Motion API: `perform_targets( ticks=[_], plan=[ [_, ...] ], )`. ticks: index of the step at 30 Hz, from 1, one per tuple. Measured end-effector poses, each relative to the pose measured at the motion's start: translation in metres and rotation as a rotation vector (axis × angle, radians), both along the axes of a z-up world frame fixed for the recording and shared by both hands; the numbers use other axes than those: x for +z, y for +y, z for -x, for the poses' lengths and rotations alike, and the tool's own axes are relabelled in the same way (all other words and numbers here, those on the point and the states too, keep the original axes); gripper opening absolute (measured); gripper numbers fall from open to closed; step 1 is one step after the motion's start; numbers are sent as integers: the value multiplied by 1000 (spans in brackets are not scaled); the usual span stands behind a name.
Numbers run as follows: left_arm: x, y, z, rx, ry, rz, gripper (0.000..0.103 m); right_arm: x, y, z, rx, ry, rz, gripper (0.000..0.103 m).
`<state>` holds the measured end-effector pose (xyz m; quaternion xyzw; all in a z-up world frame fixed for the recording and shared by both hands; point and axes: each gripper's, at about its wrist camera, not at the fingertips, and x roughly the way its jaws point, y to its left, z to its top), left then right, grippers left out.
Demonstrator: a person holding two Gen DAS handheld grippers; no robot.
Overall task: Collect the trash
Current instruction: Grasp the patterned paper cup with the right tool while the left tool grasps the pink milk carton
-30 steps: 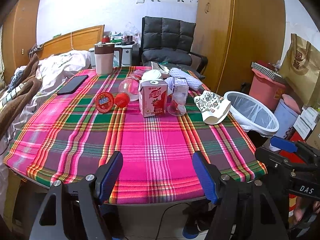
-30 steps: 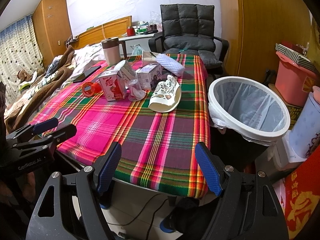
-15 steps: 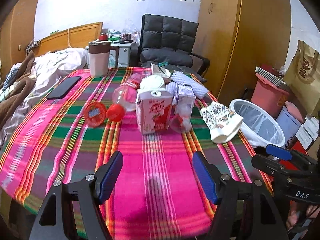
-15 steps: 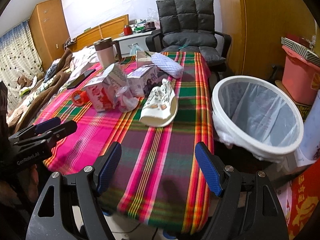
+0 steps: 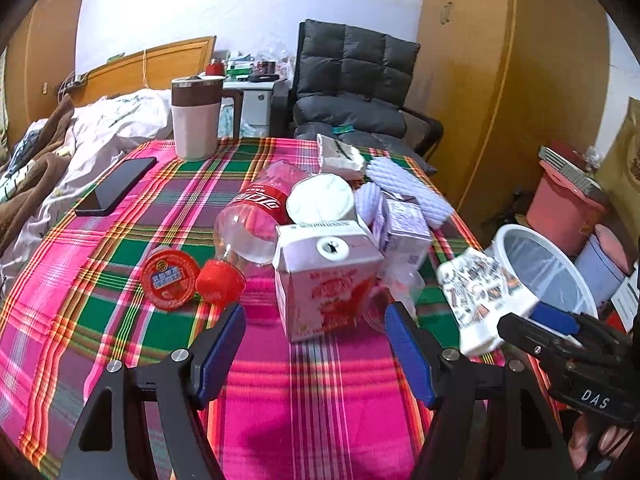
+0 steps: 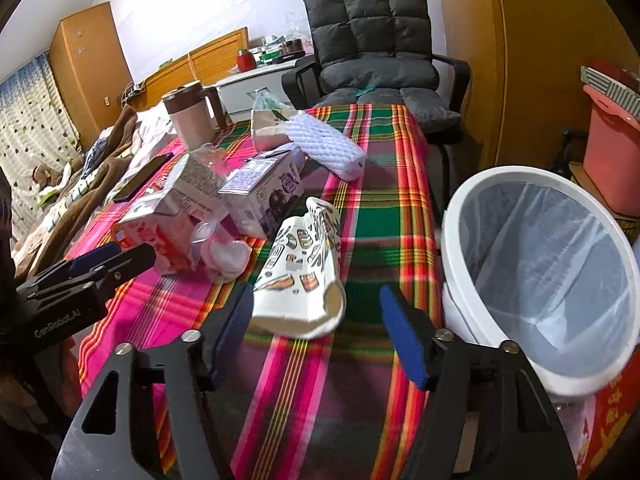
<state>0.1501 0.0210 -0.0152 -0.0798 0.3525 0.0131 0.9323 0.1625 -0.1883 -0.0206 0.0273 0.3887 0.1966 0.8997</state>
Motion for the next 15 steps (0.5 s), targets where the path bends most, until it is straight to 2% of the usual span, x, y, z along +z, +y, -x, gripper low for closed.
perform_targets(
  ticks=[10, 12, 14, 15],
  plan=[
    [-2, -3, -24, 25, 8, 7, 72, -3, -3, -8, -6, 18, -19, 19],
    [-2, -3, -26, 33, 6, 1, 72, -3, -5, -6, -6, 17, -18, 13],
    [-2, -3, -26, 33, 3, -10, 65, -2, -6, -8, -7, 16, -16, 13],
    [-1, -4, -25, 32, 1, -17, 59, -1, -7, -6, -8, 14, -20, 13]
  ],
)
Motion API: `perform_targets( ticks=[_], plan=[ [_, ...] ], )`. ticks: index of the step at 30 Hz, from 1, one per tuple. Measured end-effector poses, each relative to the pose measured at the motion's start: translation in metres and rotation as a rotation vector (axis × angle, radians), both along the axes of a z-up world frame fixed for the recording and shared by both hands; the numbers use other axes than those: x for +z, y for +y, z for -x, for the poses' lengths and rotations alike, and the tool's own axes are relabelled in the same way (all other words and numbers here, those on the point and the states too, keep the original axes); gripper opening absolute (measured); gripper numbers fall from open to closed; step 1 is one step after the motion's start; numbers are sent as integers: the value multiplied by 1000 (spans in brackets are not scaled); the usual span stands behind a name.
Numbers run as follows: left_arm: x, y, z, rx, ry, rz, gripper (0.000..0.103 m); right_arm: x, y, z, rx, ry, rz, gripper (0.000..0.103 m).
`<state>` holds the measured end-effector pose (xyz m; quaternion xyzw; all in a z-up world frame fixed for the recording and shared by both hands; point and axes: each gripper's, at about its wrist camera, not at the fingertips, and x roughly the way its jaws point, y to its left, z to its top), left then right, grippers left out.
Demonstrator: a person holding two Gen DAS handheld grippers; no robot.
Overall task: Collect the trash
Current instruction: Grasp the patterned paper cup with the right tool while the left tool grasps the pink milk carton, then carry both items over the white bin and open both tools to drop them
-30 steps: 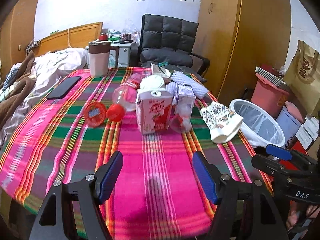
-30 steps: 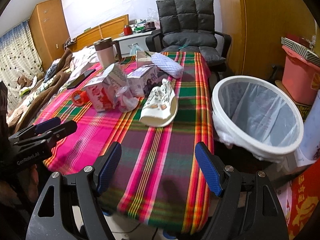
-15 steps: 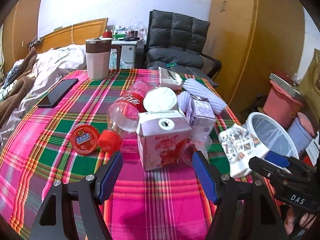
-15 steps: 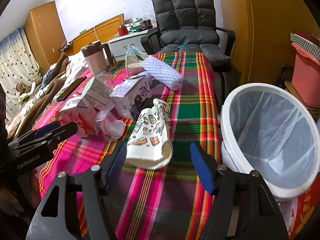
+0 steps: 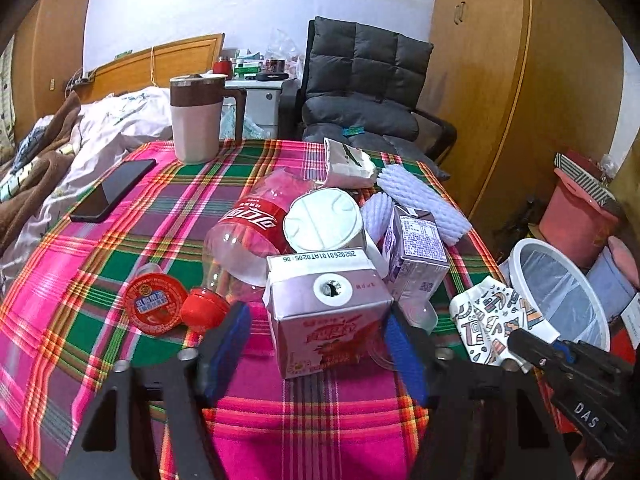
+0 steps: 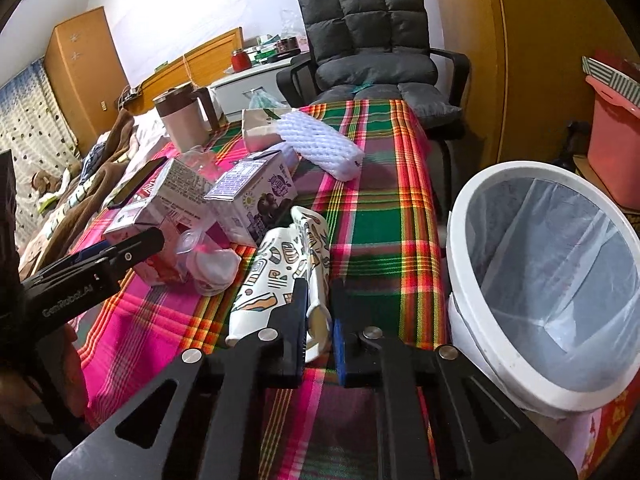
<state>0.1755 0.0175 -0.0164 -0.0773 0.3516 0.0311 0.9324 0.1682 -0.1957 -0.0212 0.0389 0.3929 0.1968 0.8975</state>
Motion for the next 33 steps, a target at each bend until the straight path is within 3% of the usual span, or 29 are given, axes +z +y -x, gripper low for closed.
perform_targets(
  ticks=[12, 19, 25, 33],
  plan=[
    [21, -3, 32, -16, -37, -18, 56, 15, -13, 16, -23, -25, -30, 12],
    [41, -23, 46, -79, -63, -7, 56, 23, -38, 26, -93, -41, -38, 12],
    [59, -61, 43, -178, -93, -3, 56, 28, -64, 31, -177, -72, -35, 12],
    [62, -136, 19, -396, -100, 26, 56, 23, -106, 30, -293, -80, -1, 12]
  ],
)
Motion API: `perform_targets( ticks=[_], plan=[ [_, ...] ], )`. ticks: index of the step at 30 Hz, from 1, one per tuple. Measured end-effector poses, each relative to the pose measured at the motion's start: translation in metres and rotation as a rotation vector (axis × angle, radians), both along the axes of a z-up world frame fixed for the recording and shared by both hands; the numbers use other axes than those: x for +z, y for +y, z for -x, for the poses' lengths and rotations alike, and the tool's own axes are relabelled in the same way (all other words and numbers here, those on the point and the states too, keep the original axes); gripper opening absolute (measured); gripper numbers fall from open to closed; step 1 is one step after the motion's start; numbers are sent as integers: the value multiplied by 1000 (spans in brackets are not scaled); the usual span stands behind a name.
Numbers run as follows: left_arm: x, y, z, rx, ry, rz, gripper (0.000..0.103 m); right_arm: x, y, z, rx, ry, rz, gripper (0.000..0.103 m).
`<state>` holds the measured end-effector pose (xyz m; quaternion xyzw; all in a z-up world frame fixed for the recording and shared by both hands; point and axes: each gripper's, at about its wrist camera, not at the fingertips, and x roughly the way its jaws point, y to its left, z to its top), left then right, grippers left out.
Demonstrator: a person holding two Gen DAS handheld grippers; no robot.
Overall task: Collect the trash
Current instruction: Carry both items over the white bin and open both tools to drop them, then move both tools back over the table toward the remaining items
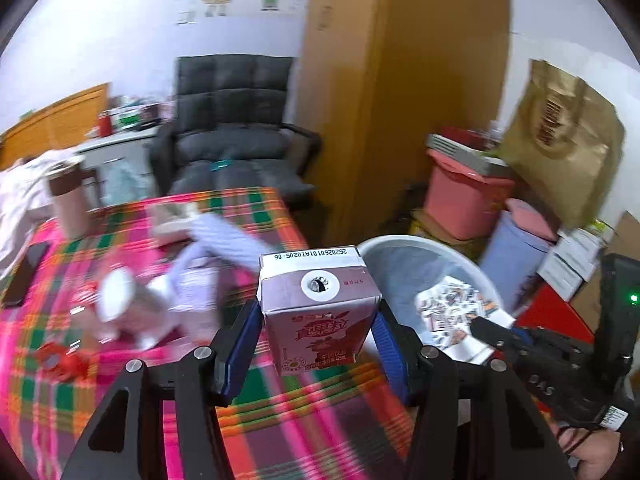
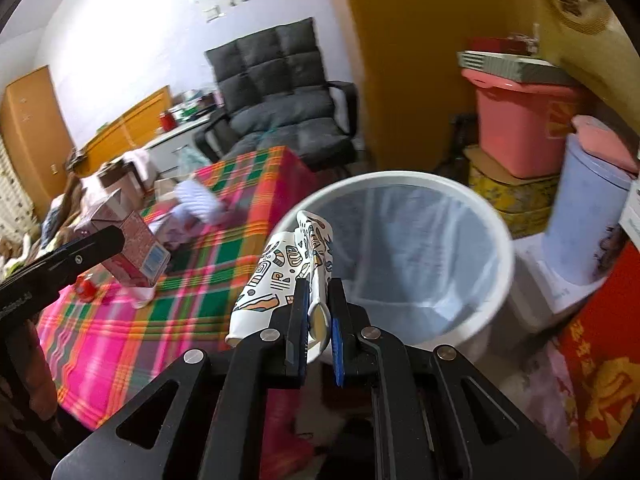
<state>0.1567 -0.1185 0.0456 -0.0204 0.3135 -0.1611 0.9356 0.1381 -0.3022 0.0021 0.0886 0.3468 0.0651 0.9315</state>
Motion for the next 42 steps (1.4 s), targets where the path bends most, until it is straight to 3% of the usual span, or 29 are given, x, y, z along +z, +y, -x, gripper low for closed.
perform_targets(
  ticks=[8, 18, 20, 23, 25, 35, 42],
  plan=[
    [-22, -51, -32, -119, 63, 15, 56, -7, -24, -8, -64, 17, 44, 12],
    [-41, -80, -57, -198, 101, 19, 56, -16, -40, -15, -91, 63, 78, 13],
    [-44, -82, -59, -205, 102, 18, 57, -17, -42, -17, -102, 73, 83, 15],
    [-45, -82, -59, -211, 96, 21, 60, -19, -44, -18, -112, 79, 83, 26],
    [-45, -81, -58, -207, 93, 22, 62, -19, -46, -17, -117, 79, 78, 32],
    [-35, -61, -42, -156, 64, 36, 62, -8, -41, -2, -97, 25, 42, 32],
    [-30, -33, -12, -76, 41, 18, 62, -1, -19, 14, -7, 16, 17, 32]
  ],
)
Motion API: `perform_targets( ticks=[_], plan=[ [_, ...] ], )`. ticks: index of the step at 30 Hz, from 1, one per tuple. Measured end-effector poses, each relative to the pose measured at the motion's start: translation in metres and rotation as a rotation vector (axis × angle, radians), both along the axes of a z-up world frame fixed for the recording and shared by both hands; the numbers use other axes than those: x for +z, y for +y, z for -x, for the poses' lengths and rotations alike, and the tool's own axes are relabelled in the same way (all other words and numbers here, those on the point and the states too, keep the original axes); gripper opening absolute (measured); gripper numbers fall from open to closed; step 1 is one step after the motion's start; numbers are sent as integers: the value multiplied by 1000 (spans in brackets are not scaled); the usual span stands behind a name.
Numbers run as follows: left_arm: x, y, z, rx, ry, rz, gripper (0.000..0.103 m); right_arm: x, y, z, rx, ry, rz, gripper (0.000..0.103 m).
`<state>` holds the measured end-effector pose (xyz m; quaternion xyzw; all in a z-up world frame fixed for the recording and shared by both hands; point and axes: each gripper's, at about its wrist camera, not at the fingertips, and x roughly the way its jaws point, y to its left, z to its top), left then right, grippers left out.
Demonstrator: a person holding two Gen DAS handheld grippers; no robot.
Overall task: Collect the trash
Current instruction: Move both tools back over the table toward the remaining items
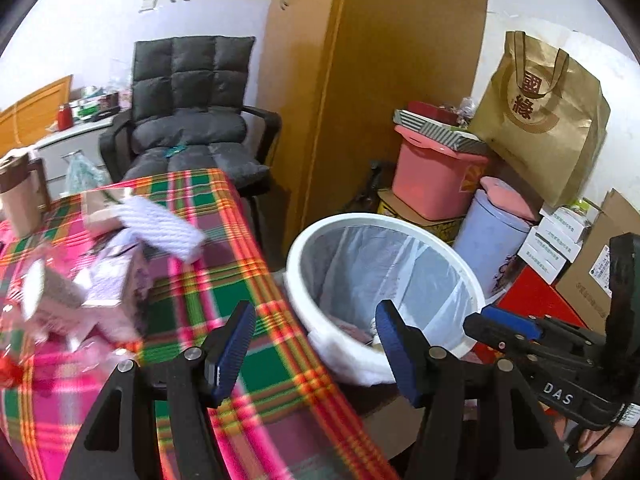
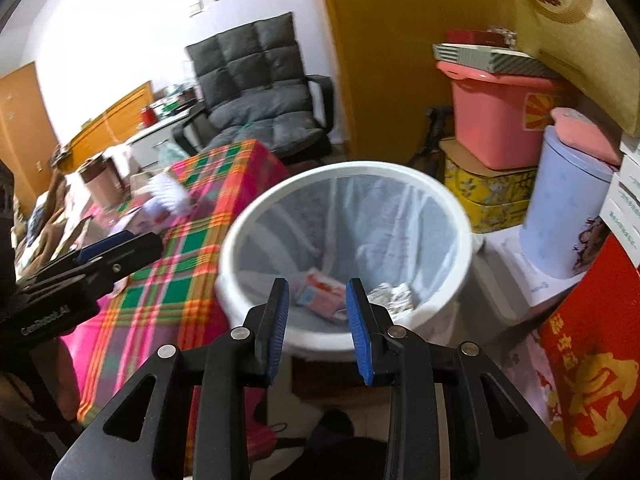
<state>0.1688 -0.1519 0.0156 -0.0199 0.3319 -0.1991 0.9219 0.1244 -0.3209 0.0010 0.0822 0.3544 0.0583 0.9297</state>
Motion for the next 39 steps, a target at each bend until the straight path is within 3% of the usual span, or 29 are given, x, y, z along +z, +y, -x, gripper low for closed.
perform_targets(
  ticks=[20, 36, 38, 39],
  plan=[
    [-7, 101, 71, 204, -6, -13, 62, 5, 75, 28, 218, -27, -14, 32],
    [-12, 167, 71, 346, 4, -27, 62, 10, 120, 19, 304, -34, -34, 32],
    [-10, 176, 66, 366, 1, -28, 62, 10, 124, 14, 311, -32, -38, 34],
    [-9, 180, 63, 373, 0, -29, 62, 10, 126, 12, 313, -33, -39, 44]
  ],
)
